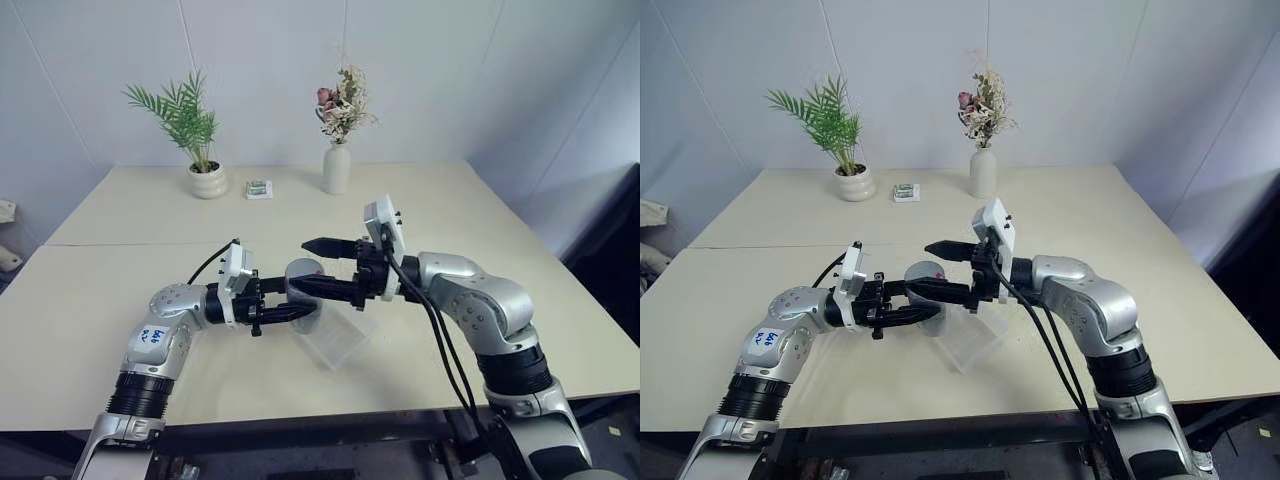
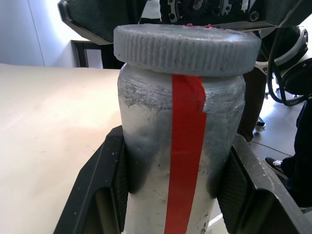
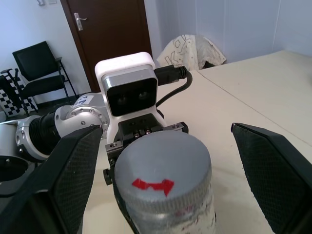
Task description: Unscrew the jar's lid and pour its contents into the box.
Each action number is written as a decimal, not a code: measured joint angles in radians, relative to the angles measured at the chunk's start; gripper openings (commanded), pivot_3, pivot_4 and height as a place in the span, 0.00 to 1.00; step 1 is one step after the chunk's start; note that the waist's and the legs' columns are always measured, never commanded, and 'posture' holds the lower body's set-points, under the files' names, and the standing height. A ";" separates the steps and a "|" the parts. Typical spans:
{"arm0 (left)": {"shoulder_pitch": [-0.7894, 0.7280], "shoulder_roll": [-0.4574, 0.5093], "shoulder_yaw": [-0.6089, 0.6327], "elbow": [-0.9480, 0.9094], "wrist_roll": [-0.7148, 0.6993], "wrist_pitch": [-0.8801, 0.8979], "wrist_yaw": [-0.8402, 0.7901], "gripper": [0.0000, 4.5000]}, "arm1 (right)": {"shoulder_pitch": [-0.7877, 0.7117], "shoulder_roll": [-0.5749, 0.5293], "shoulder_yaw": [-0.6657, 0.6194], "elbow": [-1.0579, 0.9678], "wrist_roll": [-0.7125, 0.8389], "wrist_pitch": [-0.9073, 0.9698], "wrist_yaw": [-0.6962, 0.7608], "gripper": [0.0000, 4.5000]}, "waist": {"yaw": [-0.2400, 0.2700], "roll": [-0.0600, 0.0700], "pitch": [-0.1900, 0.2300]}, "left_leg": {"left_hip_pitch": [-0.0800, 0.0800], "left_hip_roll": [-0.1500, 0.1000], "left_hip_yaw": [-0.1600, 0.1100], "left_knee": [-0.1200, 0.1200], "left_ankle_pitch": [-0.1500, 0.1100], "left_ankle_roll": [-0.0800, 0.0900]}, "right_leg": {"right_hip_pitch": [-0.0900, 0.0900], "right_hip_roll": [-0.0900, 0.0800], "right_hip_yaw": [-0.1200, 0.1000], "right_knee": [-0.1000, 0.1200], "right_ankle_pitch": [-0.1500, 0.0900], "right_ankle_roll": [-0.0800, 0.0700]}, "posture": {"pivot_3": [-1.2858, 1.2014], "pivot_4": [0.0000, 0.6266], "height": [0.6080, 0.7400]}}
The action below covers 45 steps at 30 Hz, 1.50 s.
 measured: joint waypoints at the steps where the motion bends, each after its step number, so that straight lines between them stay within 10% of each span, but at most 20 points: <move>1: 0.000 0.000 0.000 0.000 0.000 0.000 0.000 0.43 | -0.003 0.003 0.005 0.002 -0.007 -0.002 0.000 0.99 | 0.000 0.000 0.000 | 0.000 0.000 0.000 0.000 0.000 0.000 | 0.000 0.000 0.000 0.000 0.000 0.000 | 0.52 0.24 1.00; 25: 0.000 0.000 0.000 0.000 0.000 0.001 0.004 0.43 | -0.003 0.022 0.053 0.053 -0.084 -0.079 -0.004 0.99 | 0.001 0.000 0.000 | 0.000 0.000 0.000 0.000 0.000 0.000 | 0.000 0.000 0.000 0.000 0.000 0.000 | 0.52 0.24 1.00; 45: 0.000 0.006 0.003 -0.004 -0.001 0.010 0.008 0.43 | 0.061 -0.184 -0.124 0.095 -0.068 -0.106 -0.009 0.99 | 0.001 0.000 0.000 | 0.000 -0.001 0.001 -0.001 0.000 0.001 | 0.000 -0.001 0.001 -0.002 0.000 0.000 | 0.52 0.24 1.00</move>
